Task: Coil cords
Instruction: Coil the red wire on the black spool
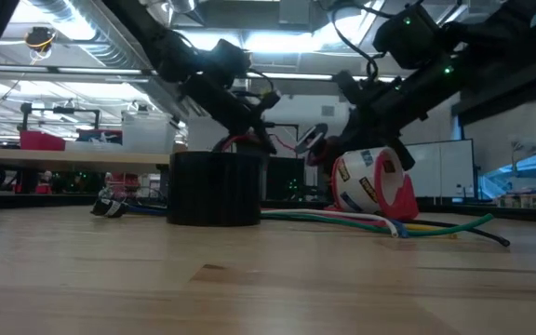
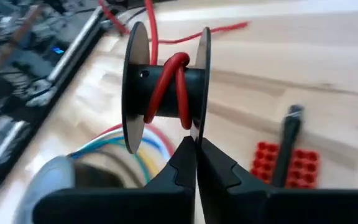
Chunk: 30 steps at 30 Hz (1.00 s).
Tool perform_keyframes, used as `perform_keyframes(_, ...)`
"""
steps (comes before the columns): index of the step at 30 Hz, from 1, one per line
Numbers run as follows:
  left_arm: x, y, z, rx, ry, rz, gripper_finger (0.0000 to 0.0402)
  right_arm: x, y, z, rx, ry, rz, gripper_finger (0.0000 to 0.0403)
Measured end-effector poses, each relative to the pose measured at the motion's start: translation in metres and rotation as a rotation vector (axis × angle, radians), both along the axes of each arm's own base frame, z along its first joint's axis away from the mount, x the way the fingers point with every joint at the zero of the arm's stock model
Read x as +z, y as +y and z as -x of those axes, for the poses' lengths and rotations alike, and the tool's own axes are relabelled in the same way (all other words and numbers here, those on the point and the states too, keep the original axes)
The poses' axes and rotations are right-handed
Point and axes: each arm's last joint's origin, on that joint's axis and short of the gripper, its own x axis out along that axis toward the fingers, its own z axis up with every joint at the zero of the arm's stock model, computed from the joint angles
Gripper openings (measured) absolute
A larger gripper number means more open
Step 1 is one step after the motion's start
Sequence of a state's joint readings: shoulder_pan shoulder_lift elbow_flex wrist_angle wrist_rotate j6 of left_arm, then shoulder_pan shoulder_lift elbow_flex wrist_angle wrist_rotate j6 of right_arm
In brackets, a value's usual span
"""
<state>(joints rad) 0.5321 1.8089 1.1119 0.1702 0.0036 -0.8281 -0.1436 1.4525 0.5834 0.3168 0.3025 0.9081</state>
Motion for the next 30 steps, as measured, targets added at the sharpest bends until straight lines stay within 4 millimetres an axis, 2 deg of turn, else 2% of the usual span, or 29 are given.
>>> perform_keyframes(7, -0.003, 0.008, -0.015, 0.034, -0.137, 0.002, 0.0, 0.003, -0.002, -0.001, -0.061, 0.044, 0.033, 0.0005)
perform_keyframes(18, 0.017, 0.032, -0.053, 0.055, -0.209, -0.073, 0.0, 0.001, -0.003, 0.0, -0.078, 0.069, 0.038, 0.0005)
perform_keyframes(23, 0.018, 0.023, -0.074, -0.037, -0.191, -0.1, 0.0, -0.001, -0.002, 0.002, -0.069, 0.091, 0.03, 0.0005)
perform_keyframes(30, 0.001, 0.009, -0.072, -0.1, 0.009, -0.048, 0.0, -0.005, -0.002, 0.005, -0.086, 0.148, 0.032, 0.0005)
